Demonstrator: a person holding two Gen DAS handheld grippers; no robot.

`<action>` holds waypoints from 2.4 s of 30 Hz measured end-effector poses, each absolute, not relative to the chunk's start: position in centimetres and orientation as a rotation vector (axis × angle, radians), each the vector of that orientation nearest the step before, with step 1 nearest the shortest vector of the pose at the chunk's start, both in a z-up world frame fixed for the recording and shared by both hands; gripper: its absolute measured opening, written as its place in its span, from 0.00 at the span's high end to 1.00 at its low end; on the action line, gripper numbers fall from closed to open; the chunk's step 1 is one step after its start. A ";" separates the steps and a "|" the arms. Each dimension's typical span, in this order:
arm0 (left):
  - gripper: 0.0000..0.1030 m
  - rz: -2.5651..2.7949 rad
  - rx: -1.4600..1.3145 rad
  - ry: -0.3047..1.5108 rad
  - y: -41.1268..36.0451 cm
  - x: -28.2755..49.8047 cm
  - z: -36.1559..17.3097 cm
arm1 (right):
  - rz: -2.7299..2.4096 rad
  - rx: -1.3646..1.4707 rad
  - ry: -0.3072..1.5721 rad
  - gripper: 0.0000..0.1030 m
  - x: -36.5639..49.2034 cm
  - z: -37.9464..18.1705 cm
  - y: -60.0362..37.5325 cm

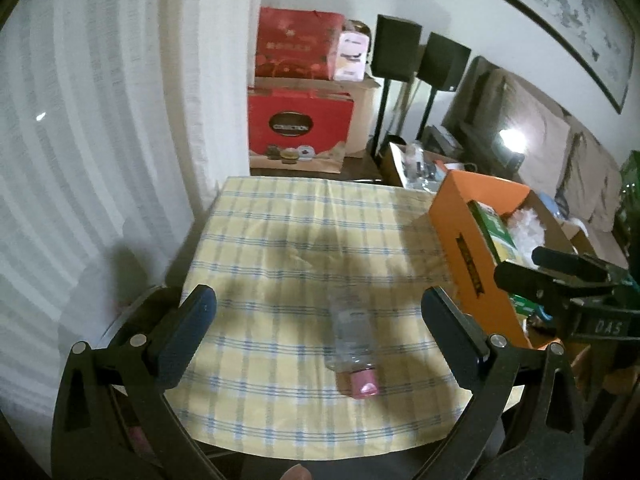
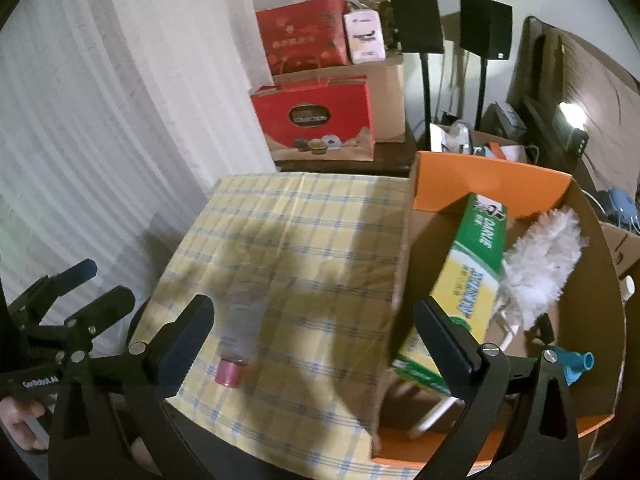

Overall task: Organize objects
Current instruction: 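Withdraw both grippers from the box toward the clear water bottle, then lower the left gripper onto the clear L'Oreal water bottle and close on it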

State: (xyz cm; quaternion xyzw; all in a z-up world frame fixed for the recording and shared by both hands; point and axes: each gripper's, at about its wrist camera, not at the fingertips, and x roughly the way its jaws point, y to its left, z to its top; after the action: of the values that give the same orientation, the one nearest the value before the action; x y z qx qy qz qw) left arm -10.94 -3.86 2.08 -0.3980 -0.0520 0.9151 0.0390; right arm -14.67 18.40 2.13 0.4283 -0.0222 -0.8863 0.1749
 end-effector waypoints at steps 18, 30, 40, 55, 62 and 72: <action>0.01 2.796 -1.276 -0.224 -7.3 -11.5 -0.1 | -2.470 1.233 0.028 0.01 -13.8 0.0 12.9; 0.10 2.696 -1.358 -0.351 -7.3 -13.6 -4.0 | -2.402 1.339 0.030 0.23 -12.4 -5.6 11.4; 0.35 2.585 -1.451 -0.324 -4.1 -15.9 -7.5 | -2.354 1.371 -0.057 0.47 -11.9 -8.5 10.5; 0.57 2.440 -1.541 -0.313 -0.9 -18.1 -10.7 | -2.267 1.401 -0.228 0.62 -12.6 -10.8 10.7; 0.57 2.431 -1.536 -0.245 -0.1 -18.2 -10.8 | -2.195 1.433 -0.302 0.58 -13.2 -11.2 11.0; 0.58 2.417 -1.554 -0.245 -0.2 -18.3 -11.0 | -2.174 1.437 -0.271 0.58 -13.2 -11.2 10.6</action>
State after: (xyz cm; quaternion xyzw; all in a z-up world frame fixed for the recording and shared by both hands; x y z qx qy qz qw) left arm -18.28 -0.24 -10.99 -0.5343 -0.0841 0.8312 0.1288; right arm -13.18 10.57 -11.19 0.5298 -0.0998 -0.8017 0.2580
